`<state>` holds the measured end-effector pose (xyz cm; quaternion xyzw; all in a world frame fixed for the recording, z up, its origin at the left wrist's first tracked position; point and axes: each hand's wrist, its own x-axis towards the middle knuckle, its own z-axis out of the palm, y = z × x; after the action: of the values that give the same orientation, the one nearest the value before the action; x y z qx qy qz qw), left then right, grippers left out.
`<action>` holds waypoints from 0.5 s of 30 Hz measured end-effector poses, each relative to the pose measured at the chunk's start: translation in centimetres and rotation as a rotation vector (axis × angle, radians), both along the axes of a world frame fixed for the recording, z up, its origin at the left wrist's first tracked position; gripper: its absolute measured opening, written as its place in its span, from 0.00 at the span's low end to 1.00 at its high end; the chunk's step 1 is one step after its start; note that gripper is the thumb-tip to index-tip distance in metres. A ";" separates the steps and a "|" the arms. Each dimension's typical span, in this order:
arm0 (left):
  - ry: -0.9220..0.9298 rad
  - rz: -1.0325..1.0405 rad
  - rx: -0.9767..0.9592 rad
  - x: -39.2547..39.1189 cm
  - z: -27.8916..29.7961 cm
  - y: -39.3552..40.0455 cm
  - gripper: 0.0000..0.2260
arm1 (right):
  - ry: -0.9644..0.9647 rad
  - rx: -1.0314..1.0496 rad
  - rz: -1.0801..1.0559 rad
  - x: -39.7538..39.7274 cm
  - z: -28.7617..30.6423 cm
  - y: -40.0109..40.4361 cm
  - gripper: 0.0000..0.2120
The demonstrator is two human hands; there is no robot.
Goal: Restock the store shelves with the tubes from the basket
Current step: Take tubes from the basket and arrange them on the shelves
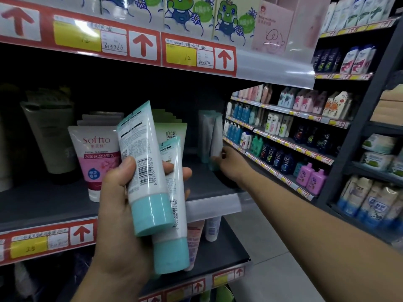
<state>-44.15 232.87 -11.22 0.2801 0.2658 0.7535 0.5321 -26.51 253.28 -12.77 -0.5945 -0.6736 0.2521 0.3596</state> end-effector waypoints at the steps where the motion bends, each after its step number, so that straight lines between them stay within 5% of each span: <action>1: 0.004 -0.015 0.003 0.3 -0.1 -0.3 0.23 | 0.009 0.015 -0.020 -0.1 -0.1 0.0 0.17; 15: 0.025 -0.136 0.030 1.0 0.3 -1.5 0.20 | 0.010 0.052 -0.108 0.0 -1.6 2.1 0.21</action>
<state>-43.11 231.38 -10.89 0.3147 0.2415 0.7159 0.5746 -26.49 255.40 -14.33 -0.6193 -0.6449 0.2178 0.3914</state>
